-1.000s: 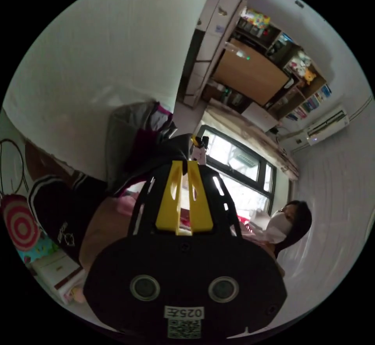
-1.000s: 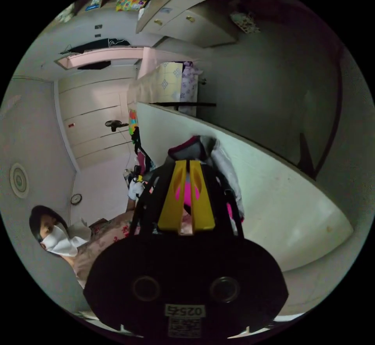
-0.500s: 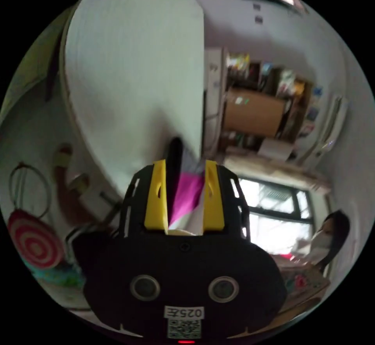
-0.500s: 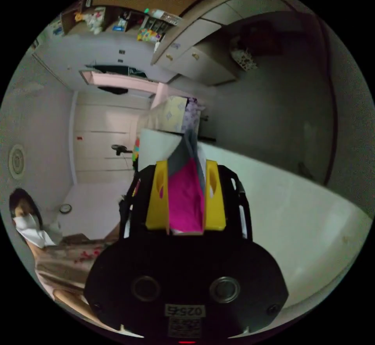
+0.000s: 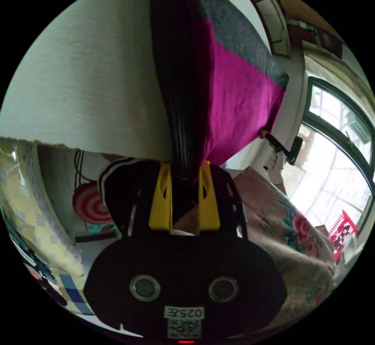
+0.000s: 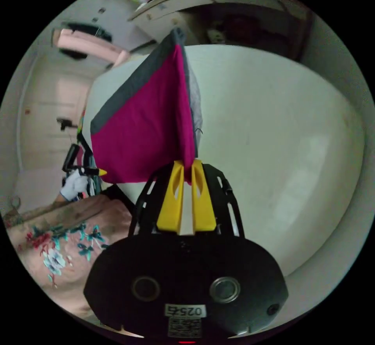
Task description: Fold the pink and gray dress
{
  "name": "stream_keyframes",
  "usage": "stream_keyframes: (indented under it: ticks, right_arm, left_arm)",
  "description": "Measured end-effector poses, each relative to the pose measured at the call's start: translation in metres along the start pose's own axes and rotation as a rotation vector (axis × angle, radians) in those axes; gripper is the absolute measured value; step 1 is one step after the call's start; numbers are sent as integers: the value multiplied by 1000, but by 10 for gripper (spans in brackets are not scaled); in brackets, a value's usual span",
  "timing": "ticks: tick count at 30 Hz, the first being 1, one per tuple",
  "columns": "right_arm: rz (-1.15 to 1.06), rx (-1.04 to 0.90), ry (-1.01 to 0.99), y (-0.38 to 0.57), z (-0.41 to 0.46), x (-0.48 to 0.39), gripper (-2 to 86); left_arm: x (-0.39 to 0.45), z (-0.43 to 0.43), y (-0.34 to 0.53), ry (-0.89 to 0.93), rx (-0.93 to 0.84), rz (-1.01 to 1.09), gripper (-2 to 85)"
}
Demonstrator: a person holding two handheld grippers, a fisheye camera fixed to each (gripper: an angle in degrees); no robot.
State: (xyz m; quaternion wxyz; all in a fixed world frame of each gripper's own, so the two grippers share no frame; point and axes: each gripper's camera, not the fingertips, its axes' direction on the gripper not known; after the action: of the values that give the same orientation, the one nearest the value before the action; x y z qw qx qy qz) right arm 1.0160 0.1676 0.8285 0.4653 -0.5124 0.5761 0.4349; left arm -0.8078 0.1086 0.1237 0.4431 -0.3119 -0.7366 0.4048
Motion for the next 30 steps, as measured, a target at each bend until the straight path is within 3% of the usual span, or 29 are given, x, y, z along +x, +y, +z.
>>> stream_keyframes:
  ticks: [4, 7, 12, 14, 16, 24, 30]
  right_arm:
    - [279, 138, -96, 100, 25, -11, 11]
    - [467, 194, -186, 155, 54, -41, 10]
    - [569, 224, -256, 162, 93, -101, 17]
    - [568, 208, -222, 146, 103, -129, 22]
    - [551, 188, -43, 126, 103, -169, 14]
    - [91, -104, -188, 46, 152, -291, 32]
    - [102, -135, -301, 60, 132, -274, 131]
  left_arm:
    - [-1, -28, -12, 8, -81, 3, 15]
    - [13, -77, -30, 30, -27, 74, 2]
    - [28, -133, -115, -71, -46, 168, -1]
    - [34, -146, -153, -133, -64, 194, 3]
    - [47, -160, -192, -185, -92, 237, 6]
    - [67, -219, -225, -262, 81, 238, 28]
    - [-7, -245, -140, 68, 342, 124, 74]
